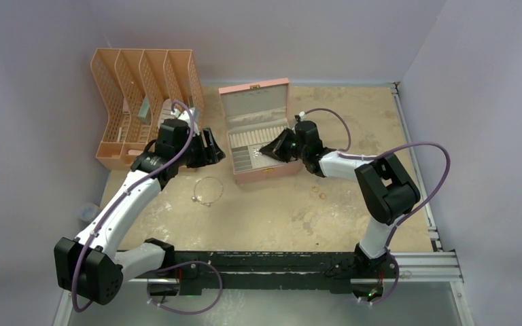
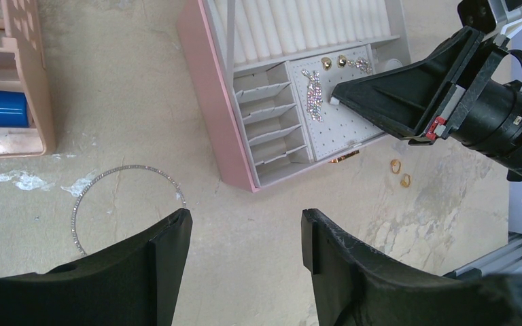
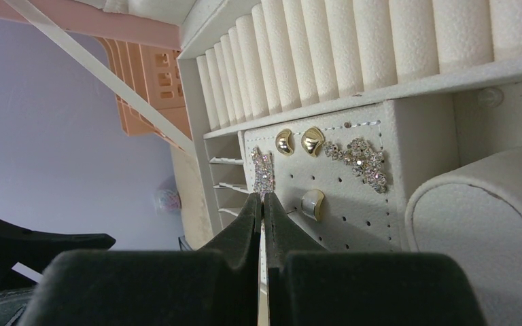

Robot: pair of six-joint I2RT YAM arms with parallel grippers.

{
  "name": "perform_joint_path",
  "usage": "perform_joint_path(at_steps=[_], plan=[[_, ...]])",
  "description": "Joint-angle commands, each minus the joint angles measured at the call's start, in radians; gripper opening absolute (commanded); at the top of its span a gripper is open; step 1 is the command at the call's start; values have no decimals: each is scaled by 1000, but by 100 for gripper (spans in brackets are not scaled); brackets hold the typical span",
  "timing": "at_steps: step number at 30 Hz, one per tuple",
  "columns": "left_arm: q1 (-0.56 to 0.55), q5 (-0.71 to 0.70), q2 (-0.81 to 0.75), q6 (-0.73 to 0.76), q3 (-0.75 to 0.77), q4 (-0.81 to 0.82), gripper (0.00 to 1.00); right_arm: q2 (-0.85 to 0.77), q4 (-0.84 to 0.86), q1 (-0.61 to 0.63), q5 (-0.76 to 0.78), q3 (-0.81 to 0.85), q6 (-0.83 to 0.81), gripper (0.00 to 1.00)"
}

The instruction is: Organize the mixed jewelry

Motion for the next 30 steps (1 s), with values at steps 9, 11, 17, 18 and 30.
perform_joint_path(at_steps=[9,11,17,18,30], plan=[[8,-9,-10,8,-10,26,60,-12,-62,6,74,5,-45,0],[7,-10,-10,8,-10,26,60,-6,-71,4,80,15,-55,0],[7,-12,-11,5,-10,26,60,-14,-77,5,94,21,-54,0],[7,-13,-11,5,-9,26,60,-20,-81,5,102,21,-53,0],[7,-11,-14,3,-12,28,60,-74,-119,-7,180,21,-80,8]])
